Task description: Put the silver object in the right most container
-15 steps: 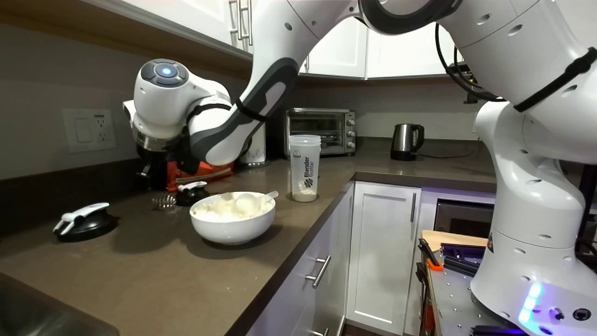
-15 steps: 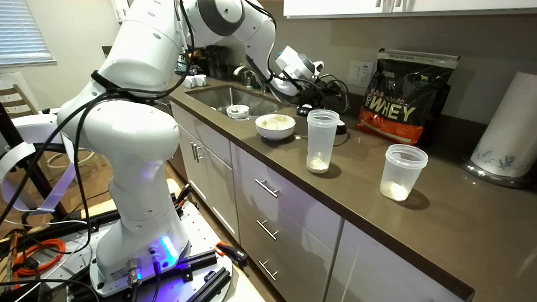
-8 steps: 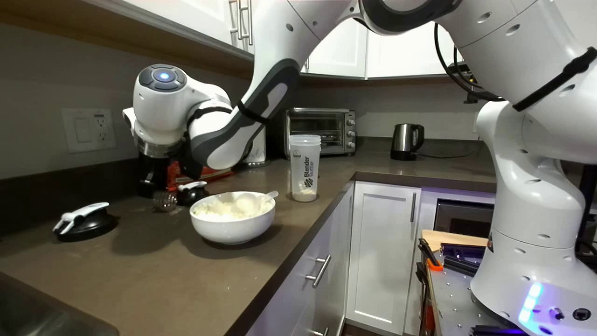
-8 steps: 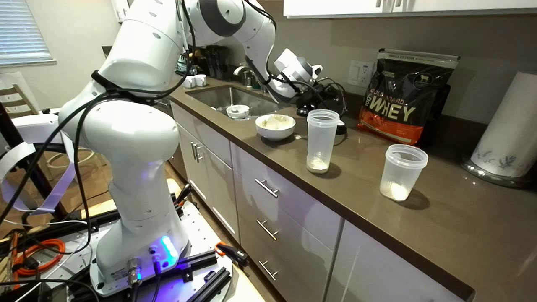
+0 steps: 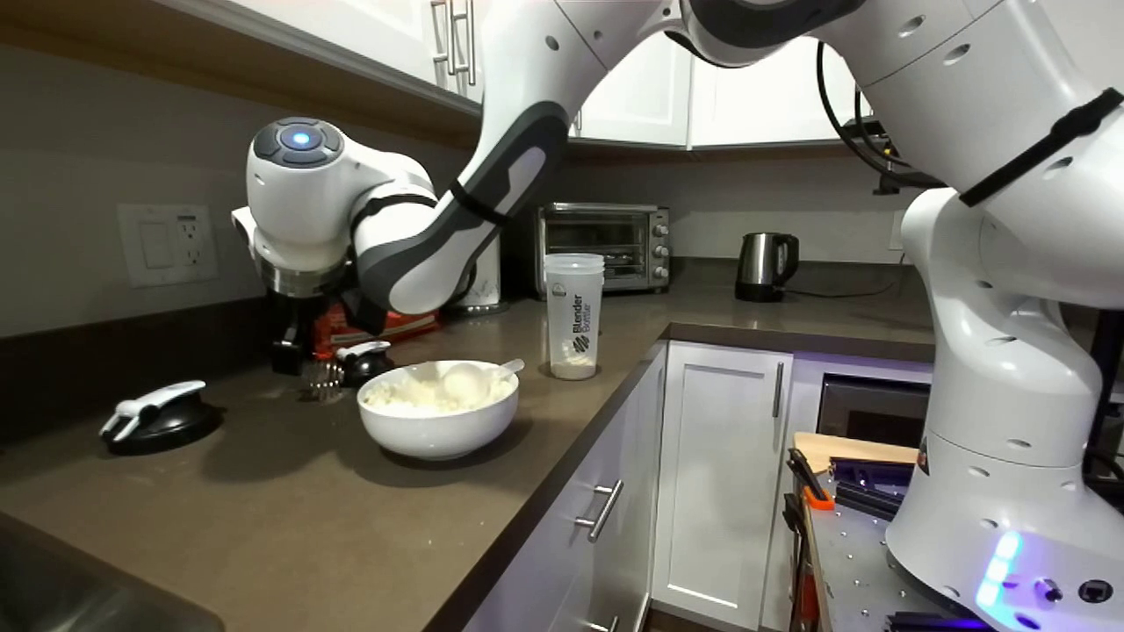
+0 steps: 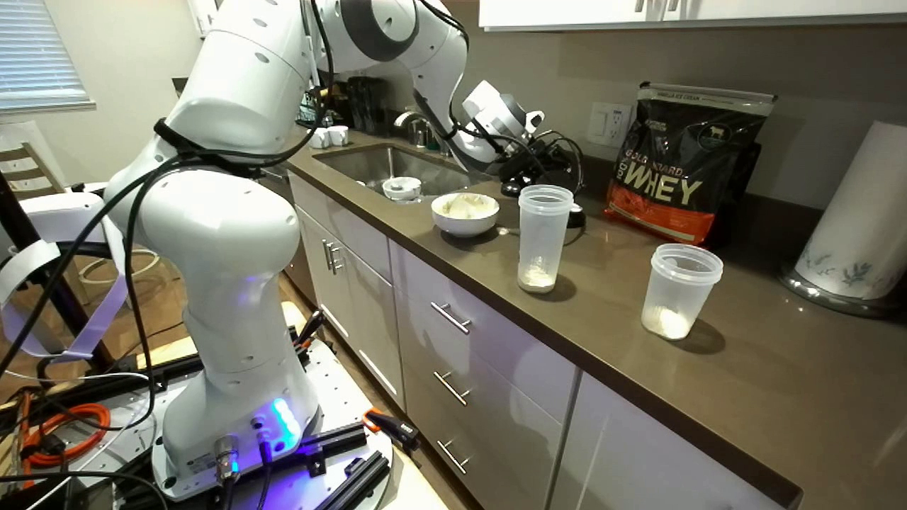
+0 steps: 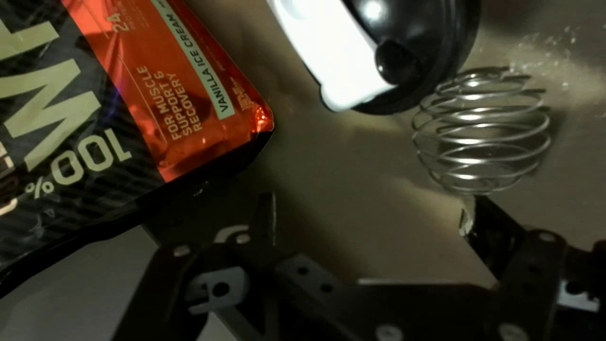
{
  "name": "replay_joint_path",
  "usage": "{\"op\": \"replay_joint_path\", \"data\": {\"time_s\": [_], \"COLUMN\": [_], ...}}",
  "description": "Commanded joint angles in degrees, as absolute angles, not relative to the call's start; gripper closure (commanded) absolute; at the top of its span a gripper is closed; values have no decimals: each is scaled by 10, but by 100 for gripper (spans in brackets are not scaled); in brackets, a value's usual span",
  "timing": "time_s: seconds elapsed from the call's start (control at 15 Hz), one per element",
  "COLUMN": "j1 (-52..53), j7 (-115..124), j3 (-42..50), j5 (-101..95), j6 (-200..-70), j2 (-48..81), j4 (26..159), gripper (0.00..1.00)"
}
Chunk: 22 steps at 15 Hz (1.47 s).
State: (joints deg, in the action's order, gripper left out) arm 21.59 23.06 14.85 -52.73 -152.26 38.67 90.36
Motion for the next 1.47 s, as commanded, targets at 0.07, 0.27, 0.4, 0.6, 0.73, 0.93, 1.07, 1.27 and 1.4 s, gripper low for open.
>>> {"op": "replay_joint_path", "data": {"time_s": [0.07,0.27,0.4,0.6,0.73,0.93,1.07,1.27,1.4], "j1": [178,169,164,149,140,135,133,132,134], "j7": [197,201,205,204,202,204,206,210,212], "j3": [94,78,70,50,39,29,26,25,27], "j5": [-514,-516,-515,-490,-465,-429,-407,-372,-354], "j6": [-1474,-1442,-1421,-1396,-1385,-1371,-1367,-1360,-1358], "j2": [346,336,327,316,309,296,288,277,269], "j4": [936,943,951,960,968,983,994,1008,1015], "gripper": [0,0,0,0,0,0,0,0,0]}}
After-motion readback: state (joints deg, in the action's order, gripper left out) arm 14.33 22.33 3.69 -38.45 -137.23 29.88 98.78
